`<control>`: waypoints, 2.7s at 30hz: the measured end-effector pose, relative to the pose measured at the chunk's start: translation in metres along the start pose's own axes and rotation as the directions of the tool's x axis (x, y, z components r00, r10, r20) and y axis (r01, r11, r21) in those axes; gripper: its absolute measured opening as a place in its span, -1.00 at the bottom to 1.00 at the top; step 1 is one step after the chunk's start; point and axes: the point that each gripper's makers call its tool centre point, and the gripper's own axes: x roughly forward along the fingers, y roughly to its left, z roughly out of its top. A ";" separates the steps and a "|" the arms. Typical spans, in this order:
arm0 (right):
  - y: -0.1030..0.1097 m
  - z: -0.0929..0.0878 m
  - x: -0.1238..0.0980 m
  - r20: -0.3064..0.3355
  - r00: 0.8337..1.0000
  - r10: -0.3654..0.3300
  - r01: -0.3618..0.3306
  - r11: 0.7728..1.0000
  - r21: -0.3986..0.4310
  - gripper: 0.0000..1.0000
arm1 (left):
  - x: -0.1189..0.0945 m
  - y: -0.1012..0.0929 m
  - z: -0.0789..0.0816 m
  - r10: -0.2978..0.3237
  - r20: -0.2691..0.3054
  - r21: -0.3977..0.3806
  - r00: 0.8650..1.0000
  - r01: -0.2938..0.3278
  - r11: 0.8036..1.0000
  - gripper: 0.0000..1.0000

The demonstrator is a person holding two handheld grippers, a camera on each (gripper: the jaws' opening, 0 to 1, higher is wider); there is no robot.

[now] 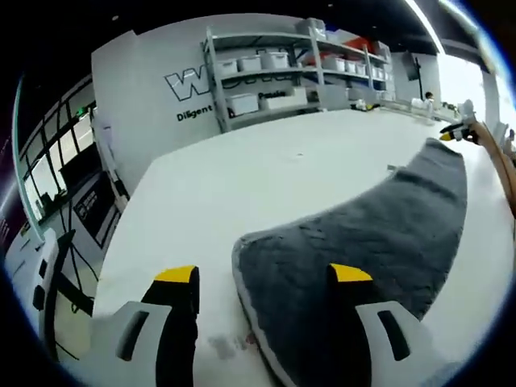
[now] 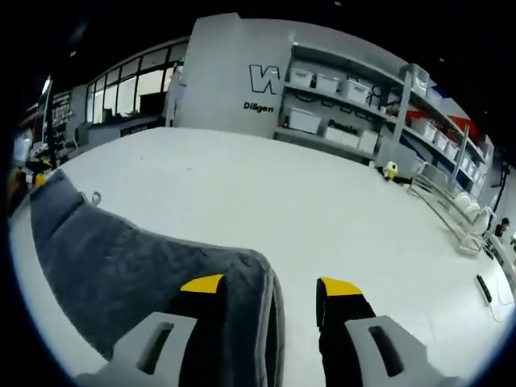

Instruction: Open the folded towel by lifting each exposed corner and separating the folded layers until the towel lies flat within the target outline without major curled edges

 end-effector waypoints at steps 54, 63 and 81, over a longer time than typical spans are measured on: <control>0.002 -0.006 0.069 -0.060 0.998 -0.016 0.012 0.998 -0.069 -0.90 | 0.071 0.015 -0.002 -0.044 -0.070 -0.004 0.997 0.043 0.999 -0.81; 0.001 0.006 0.087 -0.047 0.997 -0.059 0.053 0.991 -0.122 -0.90 | 0.089 0.023 0.008 -0.009 -0.078 0.056 0.997 0.013 0.998 -0.81; -0.004 0.024 0.117 -0.029 0.994 -0.107 0.103 0.988 -0.112 -0.89 | 0.116 0.043 0.023 -0.002 -0.060 0.070 0.998 0.006 0.997 -0.80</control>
